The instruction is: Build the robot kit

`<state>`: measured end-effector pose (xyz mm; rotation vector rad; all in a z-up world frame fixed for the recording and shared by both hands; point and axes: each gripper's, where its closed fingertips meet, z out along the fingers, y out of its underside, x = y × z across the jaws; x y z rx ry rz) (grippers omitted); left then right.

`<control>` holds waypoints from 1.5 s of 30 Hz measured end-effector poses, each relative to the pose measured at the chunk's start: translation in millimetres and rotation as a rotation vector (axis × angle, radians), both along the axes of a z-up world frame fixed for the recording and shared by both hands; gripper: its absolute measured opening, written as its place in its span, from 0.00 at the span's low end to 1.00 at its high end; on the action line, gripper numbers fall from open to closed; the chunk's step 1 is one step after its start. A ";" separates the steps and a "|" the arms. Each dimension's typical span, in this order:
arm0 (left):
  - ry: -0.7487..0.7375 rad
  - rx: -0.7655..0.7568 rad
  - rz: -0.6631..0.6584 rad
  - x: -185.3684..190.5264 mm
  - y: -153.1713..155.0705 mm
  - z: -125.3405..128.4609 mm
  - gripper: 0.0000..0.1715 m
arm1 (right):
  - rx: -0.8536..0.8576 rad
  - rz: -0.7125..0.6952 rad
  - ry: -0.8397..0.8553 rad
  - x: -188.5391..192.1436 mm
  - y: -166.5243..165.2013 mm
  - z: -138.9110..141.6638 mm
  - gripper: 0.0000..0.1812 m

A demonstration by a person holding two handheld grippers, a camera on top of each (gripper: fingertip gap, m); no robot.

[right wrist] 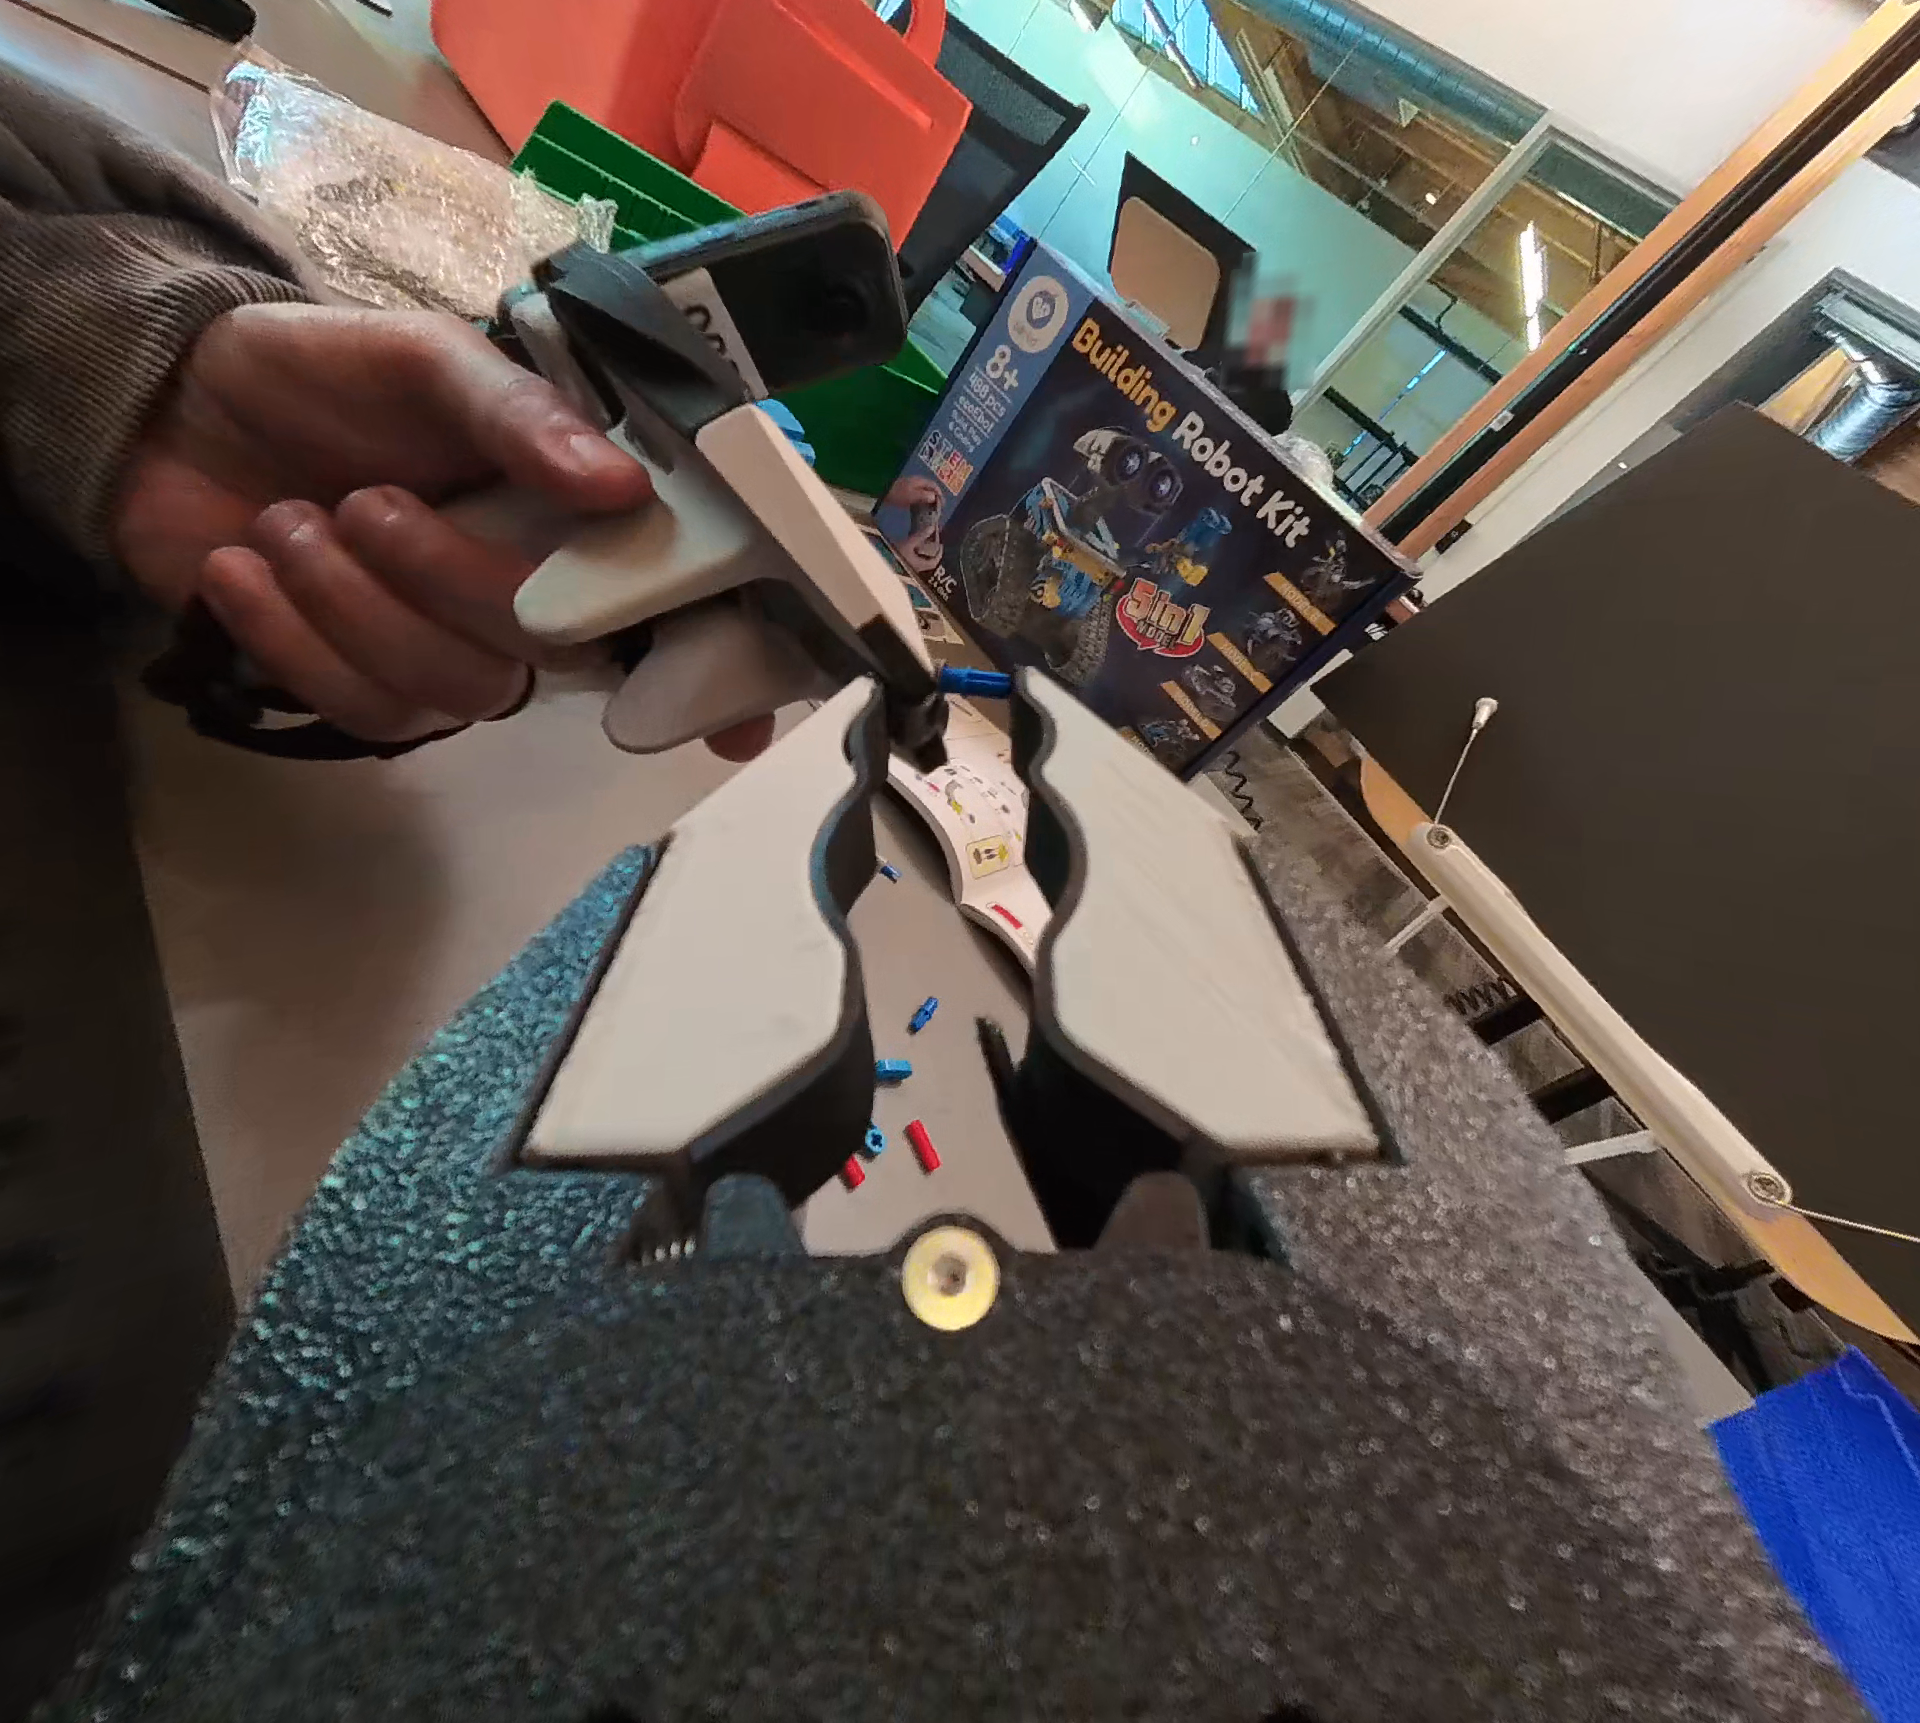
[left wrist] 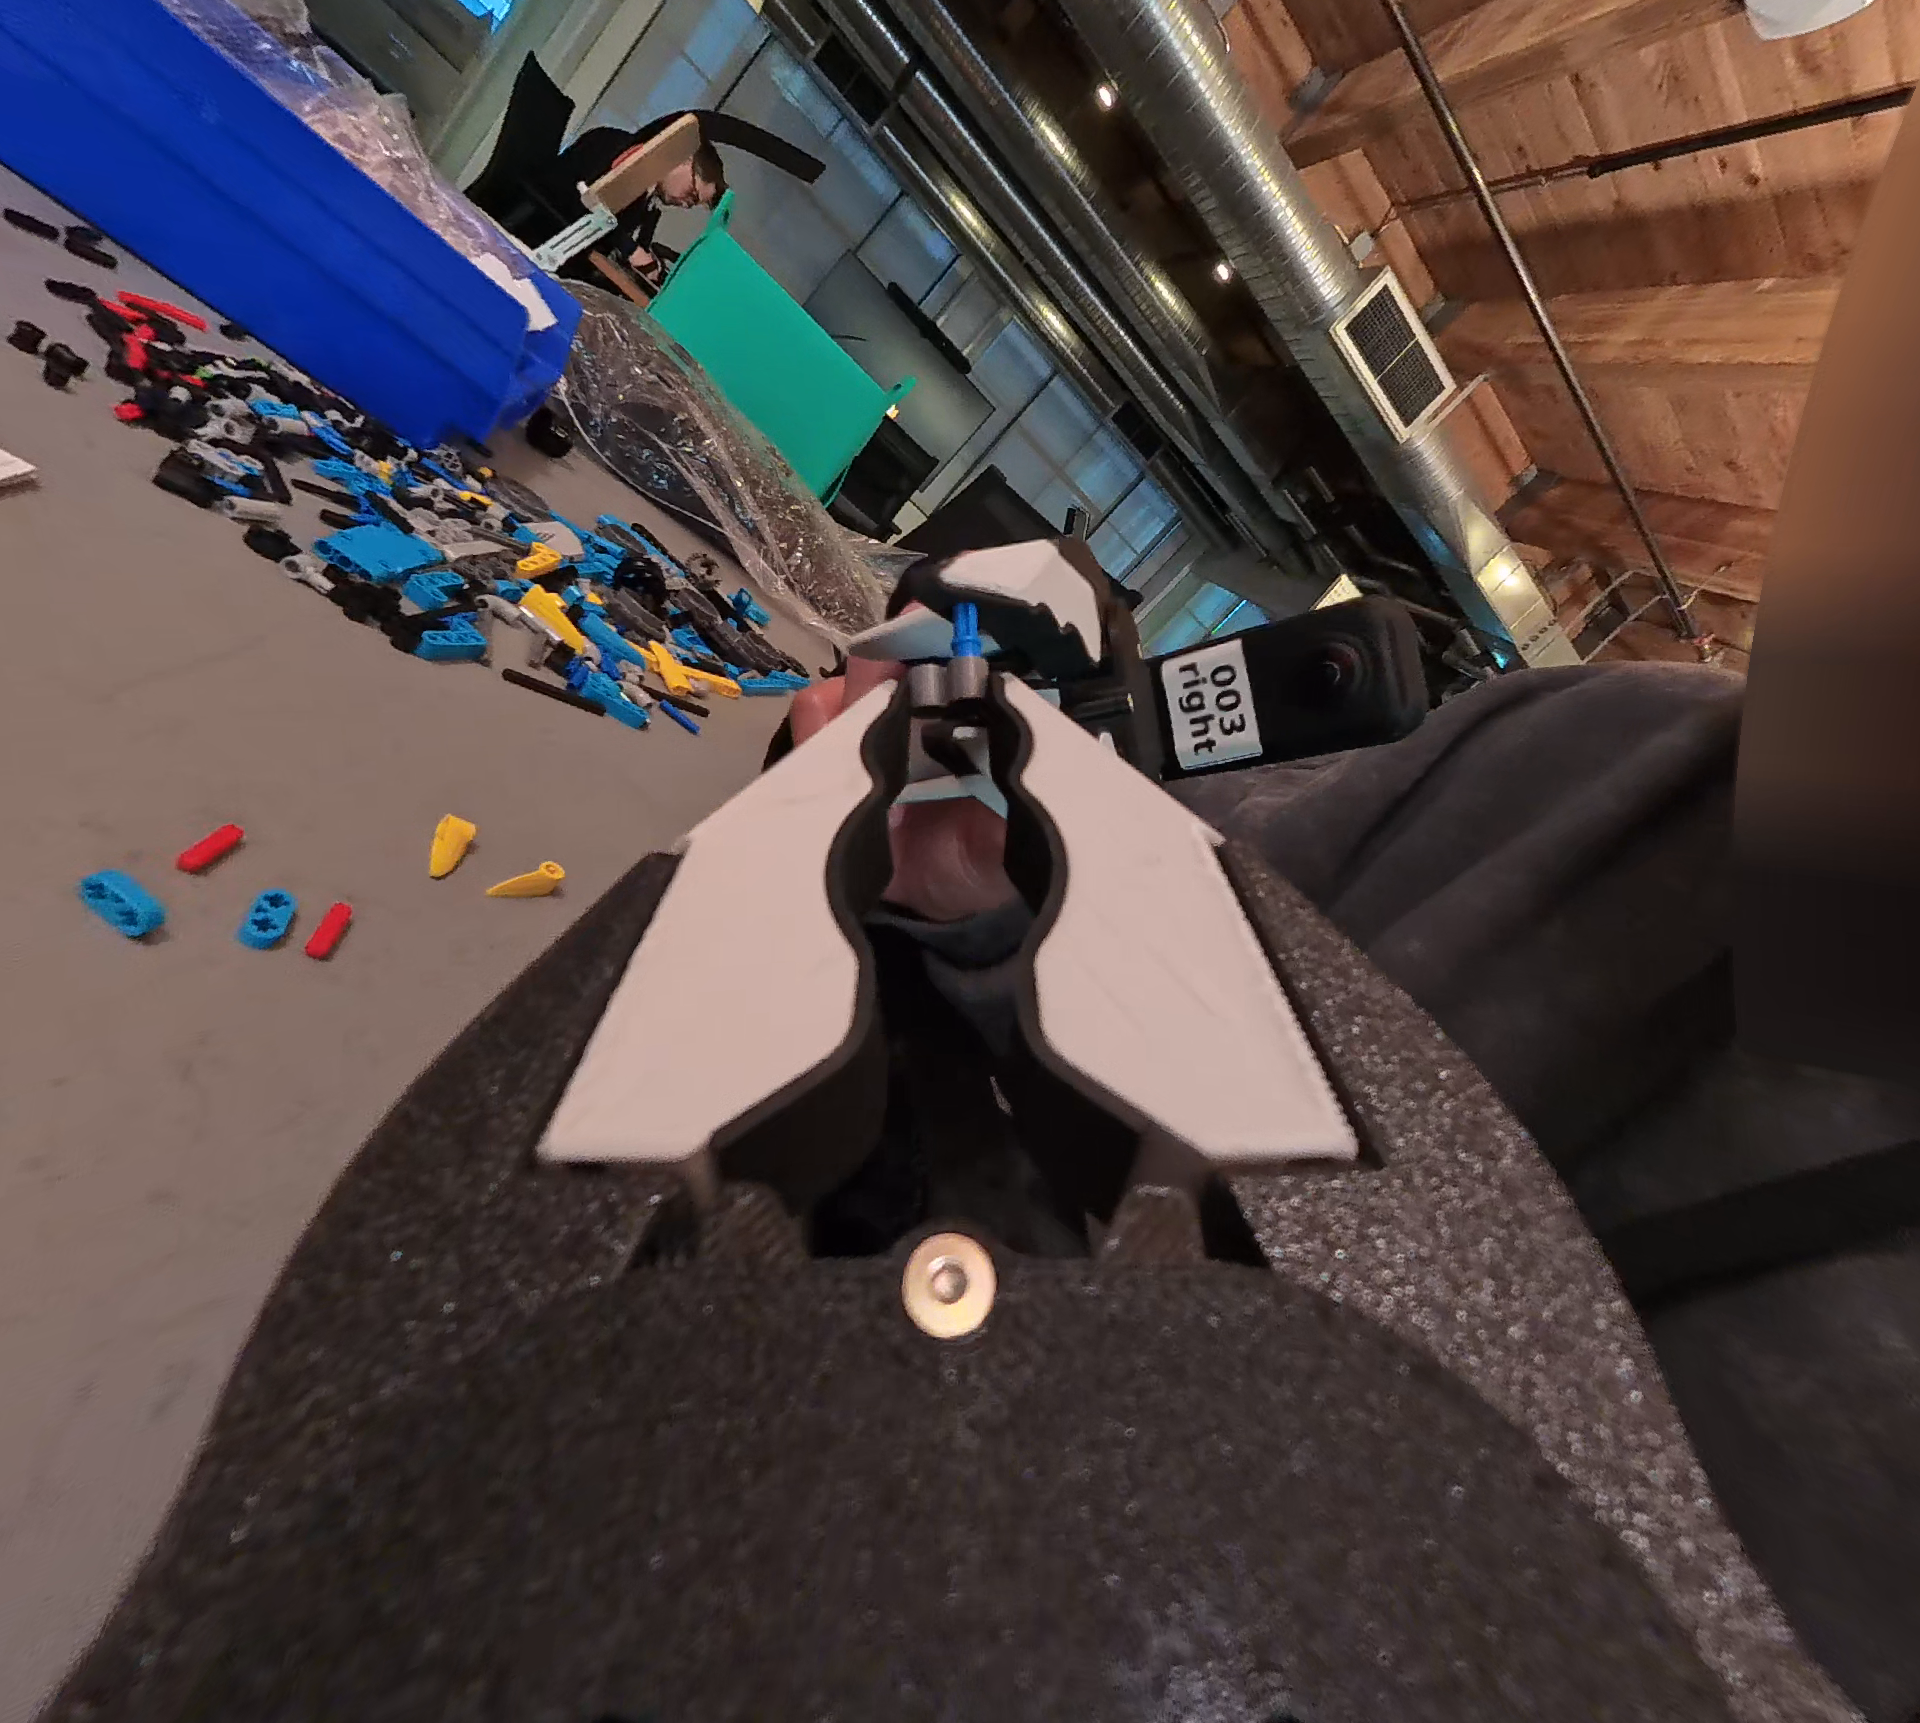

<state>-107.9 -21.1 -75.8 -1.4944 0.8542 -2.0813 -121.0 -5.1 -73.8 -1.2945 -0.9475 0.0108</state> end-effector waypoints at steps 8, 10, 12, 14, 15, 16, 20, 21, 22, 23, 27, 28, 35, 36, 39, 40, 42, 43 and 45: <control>0.019 -0.017 -0.006 2.0 0.7 -4.1 0.08 | -0.037 0.001 -0.042 -0.4 0.0 -7.6 0.09; 0.018 -0.007 0.004 2.2 1.0 -3.4 0.08 | -0.046 0.012 -0.022 -0.5 0.5 -7.0 0.09; 0.010 0.006 0.009 1.6 0.2 -0.7 0.08 | -0.031 0.021 0.009 -0.9 -0.1 -3.1 0.09; -0.003 -0.004 0.003 1.2 -0.7 1.9 0.08 | -0.009 0.036 0.029 -1.1 -1.1 -0.3 0.09; -0.014 -0.015 -0.008 0.8 -1.8 3.7 0.09 | -0.003 0.042 0.038 -1.2 -2.2 1.2 0.10; -0.025 -0.028 -0.024 0.1 -3.2 5.5 0.09 | 0.006 0.050 0.044 -1.7 -4.2 3.3 0.10; -0.067 -0.085 -0.085 -2.7 -7.5 11.6 0.09 | 0.102 0.024 0.034 2.1 -8.4 12.9 0.10; -0.071 -0.102 -0.102 -3.0 -8.5 12.0 0.09 | 0.118 0.021 0.031 2.9 -9.1 14.2 0.10; -0.073 -0.117 -0.116 -3.0 -9.4 12.0 0.09 | 0.119 0.030 0.027 2.0 -9.7 13.5 0.10; -0.074 -0.124 -0.126 -2.9 -10.3 11.6 0.09 | 0.114 0.044 0.025 0.4 -10.5 11.7 0.10; -0.077 -0.126 -0.154 -2.8 -15.4 12.9 0.10 | 0.137 0.068 0.014 -2.0 -14.4 12.5 0.09; -0.080 -0.125 -0.161 -3.0 -16.9 13.5 0.10 | 0.138 0.078 0.005 -4.4 -15.4 11.1 0.09; -0.050 0.011 -0.054 -3.8 -11.1 10.8 0.08 | 0.120 0.063 -0.004 -5.5 -11.2 5.9 0.10; -0.041 0.066 -0.013 -4.4 -8.0 10.9 0.08 | 0.097 0.072 0.020 -4.6 -11.0 5.4 0.10; 0.035 0.340 0.163 -5.5 3.7 5.2 0.08 | -0.055 0.156 0.123 2.2 -10.7 -0.4 0.18; 0.085 0.472 0.239 -5.0 8.5 -0.6 0.09 | -0.129 0.196 0.178 5.9 -10.3 -1.7 0.21; 0.199 0.744 0.367 -5.2 16.5 -14.8 0.09 | -0.290 0.254 0.291 16.9 -4.1 -6.0 0.25; 0.265 0.880 0.428 -6.5 21.2 -23.0 0.09 | -0.371 0.253 0.337 24.5 3.0 -11.1 0.25; 0.374 1.148 0.508 -11.2 26.5 -38.6 0.09 | -0.540 0.208 0.365 40.9 20.8 -31.5 0.20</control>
